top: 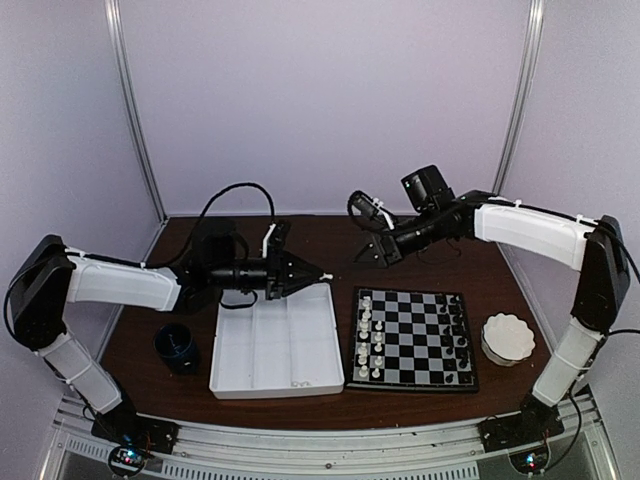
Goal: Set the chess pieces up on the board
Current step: Pass from the left arm to the right
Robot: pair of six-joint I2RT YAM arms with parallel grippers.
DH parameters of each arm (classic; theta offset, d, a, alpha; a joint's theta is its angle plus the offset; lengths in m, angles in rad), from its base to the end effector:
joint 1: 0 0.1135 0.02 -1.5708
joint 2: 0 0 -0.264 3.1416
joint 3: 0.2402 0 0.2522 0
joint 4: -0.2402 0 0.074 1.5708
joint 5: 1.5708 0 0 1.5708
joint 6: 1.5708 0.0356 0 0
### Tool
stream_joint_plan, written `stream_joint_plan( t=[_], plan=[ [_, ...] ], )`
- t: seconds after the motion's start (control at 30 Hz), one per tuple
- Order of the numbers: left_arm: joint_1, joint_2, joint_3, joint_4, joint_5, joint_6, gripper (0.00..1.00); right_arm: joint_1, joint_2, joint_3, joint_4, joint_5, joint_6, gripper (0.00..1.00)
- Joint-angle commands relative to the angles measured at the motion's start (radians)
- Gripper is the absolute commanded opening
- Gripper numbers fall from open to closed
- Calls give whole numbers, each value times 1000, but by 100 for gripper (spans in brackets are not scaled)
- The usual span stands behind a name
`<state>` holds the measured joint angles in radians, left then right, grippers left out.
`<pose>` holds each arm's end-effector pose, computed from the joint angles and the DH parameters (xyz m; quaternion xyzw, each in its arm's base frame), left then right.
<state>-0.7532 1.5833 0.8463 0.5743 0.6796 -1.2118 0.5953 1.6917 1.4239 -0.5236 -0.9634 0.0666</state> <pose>0.2366 -0.2525 0.2408 0.0468 0.7489 -0.6487 0.1273 0.2902 0.2318 0.3015 -0.3841 0.7453 0.5147 0.1792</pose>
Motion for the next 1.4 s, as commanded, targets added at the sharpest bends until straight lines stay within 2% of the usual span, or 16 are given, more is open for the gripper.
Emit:
stream_joint_plan(
  t=[0.0, 0.07, 0.3, 0.47, 0.8, 1.0, 1.07, 1.13, 1.23, 1.3, 1.37],
  plan=[
    [9, -17, -17, 173, -66, -32, 15, 20, 48, -120, 441, -303, 443, 50],
    [9, -8, -17, 198, -70, -46, 15, 22, 58, -148, 570, -327, 544, 51],
    [9, 24, -14, 251, -71, -77, 15, 35, 77, -164, 690, -343, 652, 49],
    [9, 37, -17, 266, -72, -86, 15, 37, 73, -179, 786, -351, 724, 43],
    [9, 44, -28, 285, -71, -92, 14, 37, 72, -182, 800, -336, 733, 24],
    [10, 45, -35, 284, -77, -86, 14, 37, 64, -178, 756, -326, 684, 11],
    [11, 47, -35, 283, -79, -84, 17, 37, 60, -168, 682, -311, 628, 7],
    [13, 44, -35, 274, -81, -70, 26, 36, 58, -142, 567, -292, 534, 4],
    [30, 18, -16, 194, -57, 1, 39, 27, 54, -40, 224, -218, 253, 2],
    [58, -25, 20, 28, -47, 111, 44, 24, 52, 43, -44, -91, 8, 1],
    [85, -75, 90, -214, -58, 274, 47, 24, 46, 94, -209, 60, -179, 1]
  ],
)
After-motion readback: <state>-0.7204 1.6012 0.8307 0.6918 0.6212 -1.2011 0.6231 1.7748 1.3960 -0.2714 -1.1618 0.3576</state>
